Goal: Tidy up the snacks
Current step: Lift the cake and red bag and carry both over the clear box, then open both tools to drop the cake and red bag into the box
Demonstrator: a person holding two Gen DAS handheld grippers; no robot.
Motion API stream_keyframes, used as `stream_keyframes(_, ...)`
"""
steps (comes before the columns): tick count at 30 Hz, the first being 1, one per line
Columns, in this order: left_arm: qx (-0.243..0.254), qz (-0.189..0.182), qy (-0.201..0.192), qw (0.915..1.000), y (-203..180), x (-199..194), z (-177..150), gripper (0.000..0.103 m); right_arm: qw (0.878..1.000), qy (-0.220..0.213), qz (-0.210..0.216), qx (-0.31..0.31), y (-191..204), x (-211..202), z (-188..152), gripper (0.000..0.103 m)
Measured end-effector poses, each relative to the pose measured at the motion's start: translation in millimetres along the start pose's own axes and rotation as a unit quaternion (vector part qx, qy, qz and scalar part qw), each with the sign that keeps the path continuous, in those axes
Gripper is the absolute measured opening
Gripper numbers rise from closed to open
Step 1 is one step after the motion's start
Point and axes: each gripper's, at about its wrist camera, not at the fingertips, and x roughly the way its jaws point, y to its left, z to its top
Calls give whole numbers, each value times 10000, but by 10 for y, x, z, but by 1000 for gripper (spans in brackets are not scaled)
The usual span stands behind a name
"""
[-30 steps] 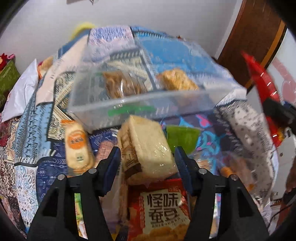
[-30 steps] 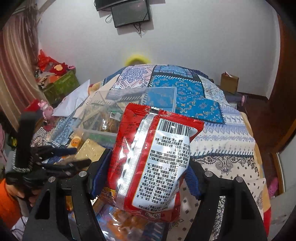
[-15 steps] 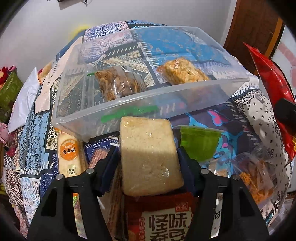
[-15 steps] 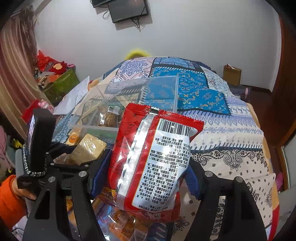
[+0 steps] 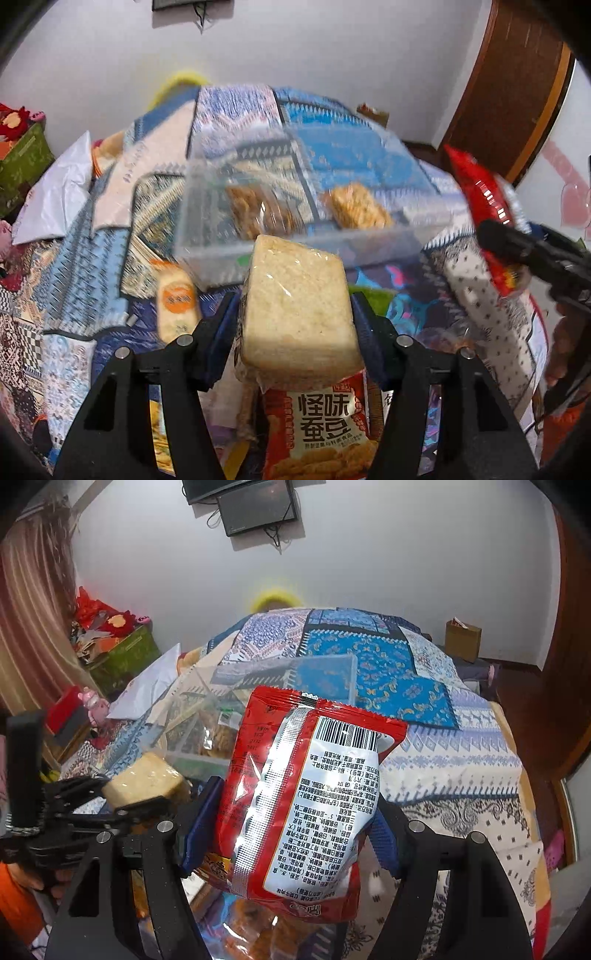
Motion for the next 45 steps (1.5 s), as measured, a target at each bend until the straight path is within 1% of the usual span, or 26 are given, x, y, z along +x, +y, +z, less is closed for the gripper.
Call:
stream_keyframes(4,-53,1,-338,9994,75,-202,152,60,9999,-91,53,-46,85,45,132,69)
stream_keyframes(8,-135,32,-578,9982,174,-319,320,60,9997,-179,72,-115,179,131,288,69)
stream_keyframes(15,-193,184,-779,9966,312,-267,569,60,9996,-223,114,-135,278,346,518,69)
stream_keyframes(19,-323,148,-744,9966,415,-125,655,60,9997,-128,78,-180,331,536,585,69)
stream_keyframes(23,-423,170,-644,9969,507,89,712,60,9997,61,73,-202,357,760,592,69)
stream_keyframes(29,-413,198,-497,9977,518,373,727,60,9989,373,38,-298,383,1043,569,69)
stream_keyframes(34,-359,224,-405,9983,504,567,733,60,9975,551,33,-436,418,1172,533,69)
stream_keyframes(36,-370,224,-405,9982,514,606,729,60,9971,593,-17,-470,405,1205,519,69)
stream_keyframes(41,-262,244,-349,9987,490,686,715,60,9953,834,48,-498,351,1280,458,70)
stream_keyframes(43,-281,237,-249,9990,490,722,708,60,9947,886,1,-529,344,1295,435,70)
stream_keyframes(45,-330,294,-229,9988,485,723,702,60,9940,955,-13,-538,341,1302,412,70)
